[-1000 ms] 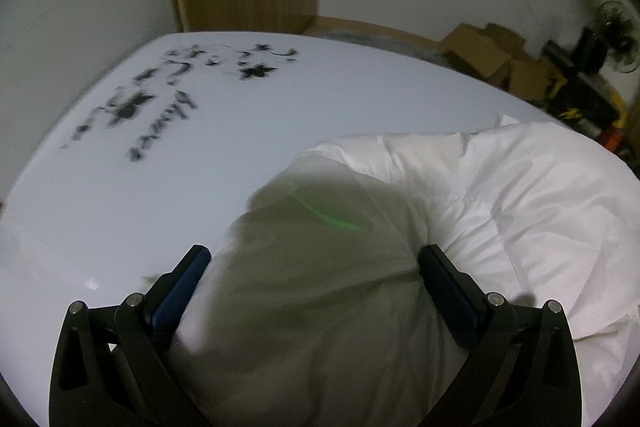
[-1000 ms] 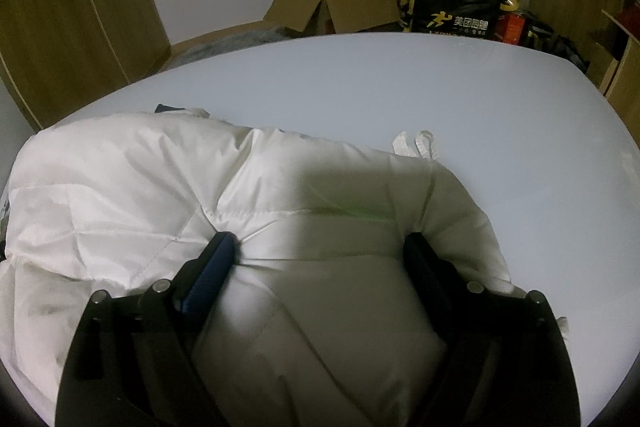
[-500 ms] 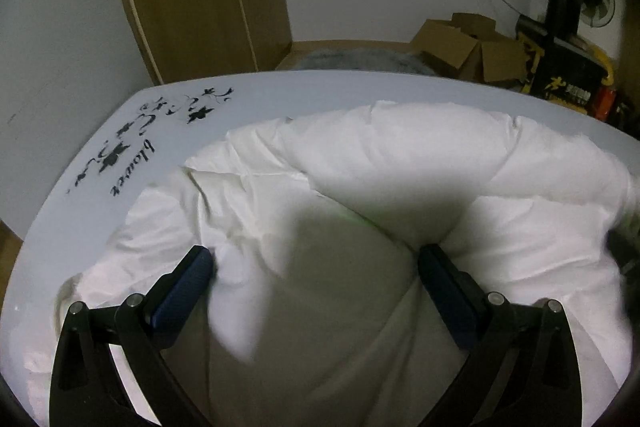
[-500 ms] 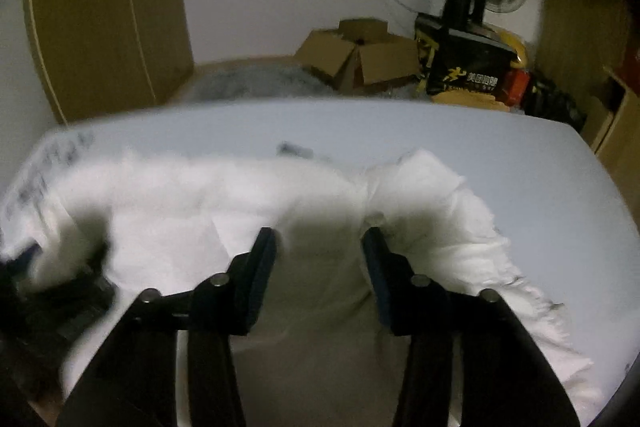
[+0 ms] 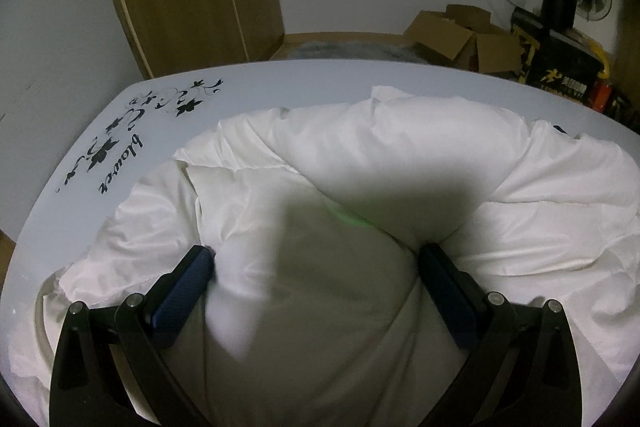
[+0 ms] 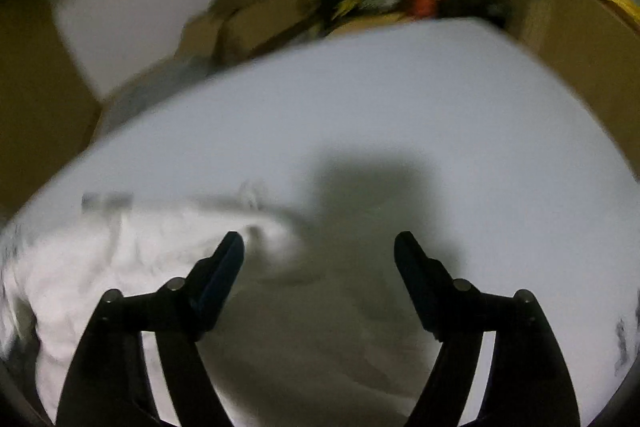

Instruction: Fold large clothes

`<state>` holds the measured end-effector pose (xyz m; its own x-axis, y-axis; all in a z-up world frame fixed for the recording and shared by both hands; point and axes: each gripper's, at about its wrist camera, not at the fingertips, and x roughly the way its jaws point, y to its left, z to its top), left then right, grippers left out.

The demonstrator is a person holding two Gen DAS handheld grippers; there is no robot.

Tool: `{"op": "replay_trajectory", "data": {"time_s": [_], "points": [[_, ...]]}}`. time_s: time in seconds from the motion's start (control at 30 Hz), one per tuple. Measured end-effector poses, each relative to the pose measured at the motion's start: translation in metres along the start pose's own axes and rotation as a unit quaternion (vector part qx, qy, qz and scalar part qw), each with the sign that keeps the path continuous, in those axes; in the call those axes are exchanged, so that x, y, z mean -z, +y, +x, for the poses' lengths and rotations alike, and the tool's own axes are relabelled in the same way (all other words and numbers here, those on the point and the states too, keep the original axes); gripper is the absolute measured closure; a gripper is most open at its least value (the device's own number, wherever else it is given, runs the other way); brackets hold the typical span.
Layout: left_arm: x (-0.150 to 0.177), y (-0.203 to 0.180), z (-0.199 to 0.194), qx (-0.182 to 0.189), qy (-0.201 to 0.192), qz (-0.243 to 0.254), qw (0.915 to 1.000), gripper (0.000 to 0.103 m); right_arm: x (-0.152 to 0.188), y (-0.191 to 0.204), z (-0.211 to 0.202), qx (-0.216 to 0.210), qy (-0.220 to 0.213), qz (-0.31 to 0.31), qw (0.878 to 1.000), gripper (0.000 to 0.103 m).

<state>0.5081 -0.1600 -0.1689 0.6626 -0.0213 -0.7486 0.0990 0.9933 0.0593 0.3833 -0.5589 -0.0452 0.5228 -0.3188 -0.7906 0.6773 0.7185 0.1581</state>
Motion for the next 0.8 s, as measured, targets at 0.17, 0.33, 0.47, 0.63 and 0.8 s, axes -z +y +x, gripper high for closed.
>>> {"op": "replay_trajectory", "data": {"time_s": [0.17,0.33,0.47,0.63,0.8], "points": [[0.001,0.000,-0.001,0.001,-0.001,-0.001,1.0000,0.000,0.013,0.076,-0.032,-0.107,-0.019,-0.078,0.991,0.025],[0.001,0.005,-0.001,0.018,0.001,-0.012,0.9998,0.000,0.055,0.107,0.039,-0.056,0.024,-0.173,0.983,0.024],[0.000,0.003,0.001,0.025,0.003,-0.012,0.9996,0.000,0.058,0.084,0.048,-0.106,0.025,-0.115,0.987,0.024],[-0.001,0.007,0.002,0.042,0.007,-0.020,0.9989,0.000,0.057,0.096,0.054,-0.074,0.033,-0.137,0.987,0.022],[-0.003,0.049,-0.046,0.098,0.000,-0.059,0.9935,0.000,0.061,0.111,-0.007,-0.097,0.028,-0.071,0.992,0.024]]}}
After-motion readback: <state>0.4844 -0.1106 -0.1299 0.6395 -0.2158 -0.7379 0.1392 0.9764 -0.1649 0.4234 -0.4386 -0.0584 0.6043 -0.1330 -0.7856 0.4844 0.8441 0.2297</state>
